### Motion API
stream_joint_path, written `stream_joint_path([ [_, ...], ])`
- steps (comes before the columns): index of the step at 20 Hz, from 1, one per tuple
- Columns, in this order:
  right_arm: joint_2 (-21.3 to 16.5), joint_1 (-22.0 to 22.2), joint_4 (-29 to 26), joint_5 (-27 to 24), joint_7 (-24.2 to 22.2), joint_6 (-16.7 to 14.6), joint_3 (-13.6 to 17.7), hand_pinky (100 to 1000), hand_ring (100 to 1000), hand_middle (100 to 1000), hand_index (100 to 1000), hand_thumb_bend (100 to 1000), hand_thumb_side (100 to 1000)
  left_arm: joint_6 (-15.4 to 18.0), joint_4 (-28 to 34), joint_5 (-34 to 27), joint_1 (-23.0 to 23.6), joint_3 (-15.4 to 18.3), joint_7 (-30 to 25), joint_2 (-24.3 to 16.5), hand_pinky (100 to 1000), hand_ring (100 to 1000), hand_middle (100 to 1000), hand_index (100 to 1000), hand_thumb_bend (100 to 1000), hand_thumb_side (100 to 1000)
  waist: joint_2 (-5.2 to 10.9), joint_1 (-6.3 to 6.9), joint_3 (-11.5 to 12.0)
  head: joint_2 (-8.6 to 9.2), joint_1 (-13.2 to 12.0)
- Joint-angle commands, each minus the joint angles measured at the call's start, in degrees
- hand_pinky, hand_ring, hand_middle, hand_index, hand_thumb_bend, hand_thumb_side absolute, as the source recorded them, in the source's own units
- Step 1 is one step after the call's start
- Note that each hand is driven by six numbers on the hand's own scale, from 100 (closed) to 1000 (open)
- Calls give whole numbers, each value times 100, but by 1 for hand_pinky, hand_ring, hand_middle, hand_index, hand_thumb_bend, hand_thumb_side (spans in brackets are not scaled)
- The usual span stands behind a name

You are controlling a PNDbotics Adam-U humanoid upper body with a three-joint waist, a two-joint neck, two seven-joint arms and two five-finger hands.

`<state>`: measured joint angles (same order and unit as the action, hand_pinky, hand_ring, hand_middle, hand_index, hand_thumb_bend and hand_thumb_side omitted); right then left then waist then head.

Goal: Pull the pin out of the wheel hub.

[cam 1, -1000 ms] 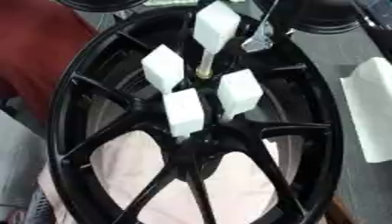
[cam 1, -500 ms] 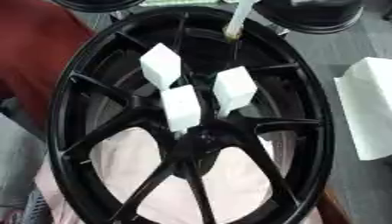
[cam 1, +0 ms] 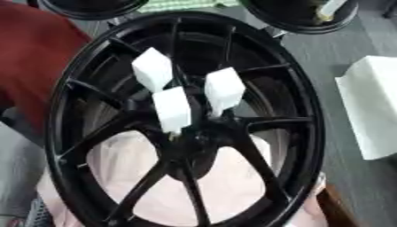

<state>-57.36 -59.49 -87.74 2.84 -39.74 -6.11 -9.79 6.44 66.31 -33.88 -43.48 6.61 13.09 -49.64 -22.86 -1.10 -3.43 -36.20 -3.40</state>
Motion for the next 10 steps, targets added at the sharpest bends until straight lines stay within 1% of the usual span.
stream_joint_path([
  [1, -706, 444, -238, -167, 413, 36, 542, 816, 696, 465, 479, 115, 100, 42, 64, -48, 0, 108, 36, -371, 817, 840, 852, 842, 511, 788, 209, 29, -48, -45, -97],
  [4, -1076, 1238, -269, -246, 824, 108, 952, 815, 695, 469, 484, 108, 100, 67, 57, -66, 83, 144, 68, -435, 816, 840, 851, 842, 509, 788, 230, 62, -158, -76, -195],
  [6, -1240, 1724, -233, -262, 1048, 166, 1158, 814, 696, 476, 489, 109, 100, 83, 49, -78, 134, 166, 90, -471, 816, 841, 851, 842, 508, 788, 243, 78, -226, -93, -259],
  [8, -1339, 2149, -154, -230, 1237, 226, 1337, 812, 695, 478, 491, 110, 100, 96, 42, -91, 173, 183, 107, -492, 816, 841, 852, 842, 509, 787, 257, 96, -286, -107, -298],
  [10, -1362, 2501, -60, -205, 1431, 261, 1499, 812, 694, 482, 495, 106, 100, 104, 37, -96, 207, 194, 114, -502, 815, 841, 851, 842, 510, 786, 274, 113, -325, -103, -331],
])
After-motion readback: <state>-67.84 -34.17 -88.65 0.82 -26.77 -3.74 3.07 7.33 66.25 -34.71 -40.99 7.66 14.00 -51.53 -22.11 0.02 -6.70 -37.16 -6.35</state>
